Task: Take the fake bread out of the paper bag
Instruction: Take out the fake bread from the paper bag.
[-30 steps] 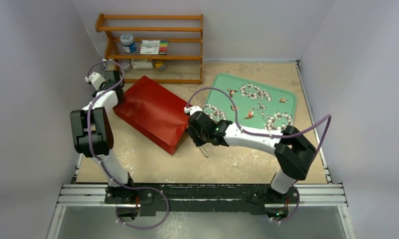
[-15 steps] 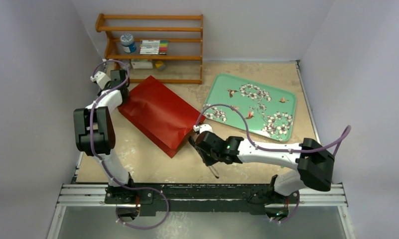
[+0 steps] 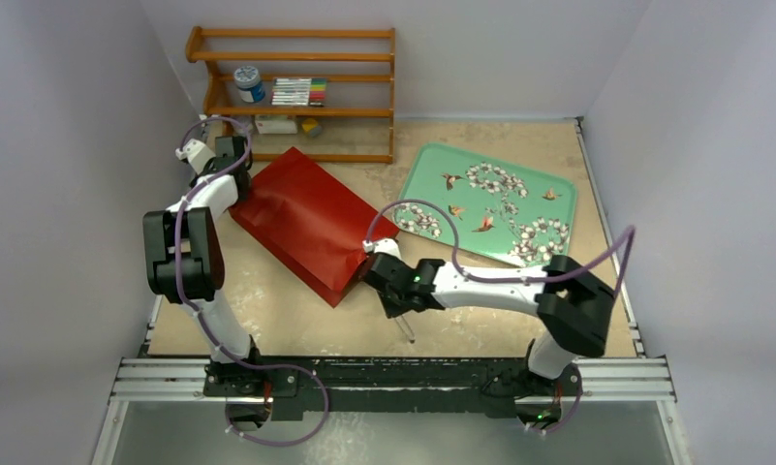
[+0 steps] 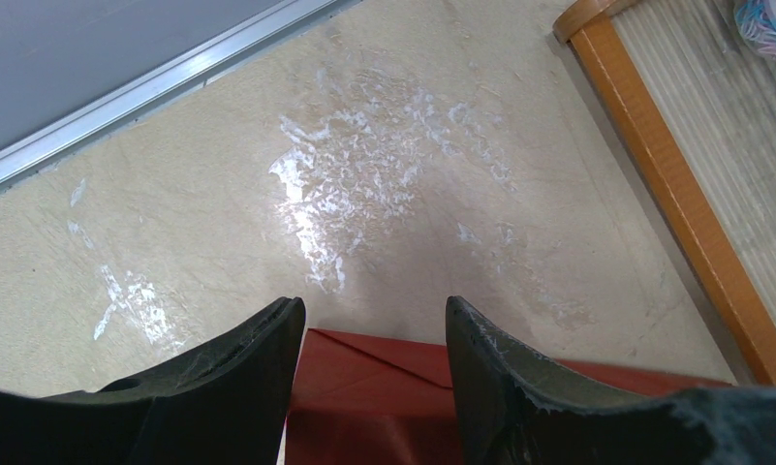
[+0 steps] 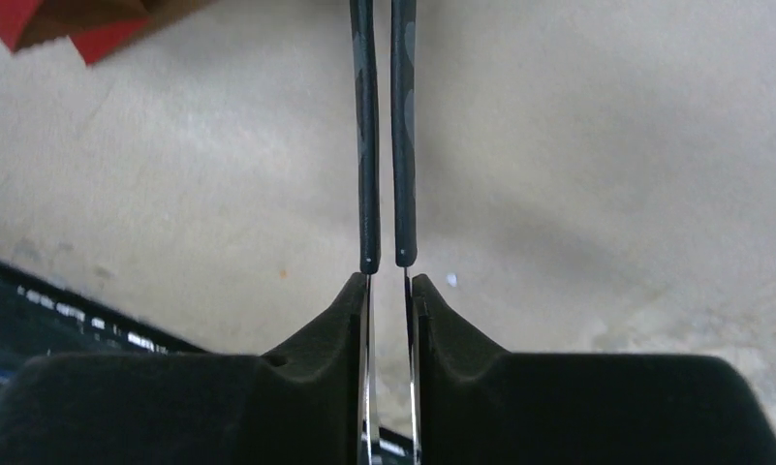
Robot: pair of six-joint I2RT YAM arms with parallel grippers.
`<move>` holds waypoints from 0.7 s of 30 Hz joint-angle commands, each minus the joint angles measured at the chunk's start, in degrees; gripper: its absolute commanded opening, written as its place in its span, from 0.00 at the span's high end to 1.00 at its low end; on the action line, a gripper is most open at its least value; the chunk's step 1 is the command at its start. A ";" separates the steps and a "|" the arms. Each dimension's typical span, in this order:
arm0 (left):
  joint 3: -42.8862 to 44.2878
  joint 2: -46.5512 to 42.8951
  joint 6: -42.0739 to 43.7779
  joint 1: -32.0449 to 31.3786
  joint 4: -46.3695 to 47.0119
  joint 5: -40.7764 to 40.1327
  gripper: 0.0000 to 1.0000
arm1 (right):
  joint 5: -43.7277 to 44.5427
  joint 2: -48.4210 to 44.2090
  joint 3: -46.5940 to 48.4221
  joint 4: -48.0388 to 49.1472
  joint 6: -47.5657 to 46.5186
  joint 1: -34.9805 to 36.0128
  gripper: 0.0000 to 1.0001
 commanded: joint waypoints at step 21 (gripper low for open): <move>-0.57 -3.68 -2.08 -0.57 -0.34 0.38 0.45 | 3.37 9.42 4.30 6.61 -3.97 -2.13 0.46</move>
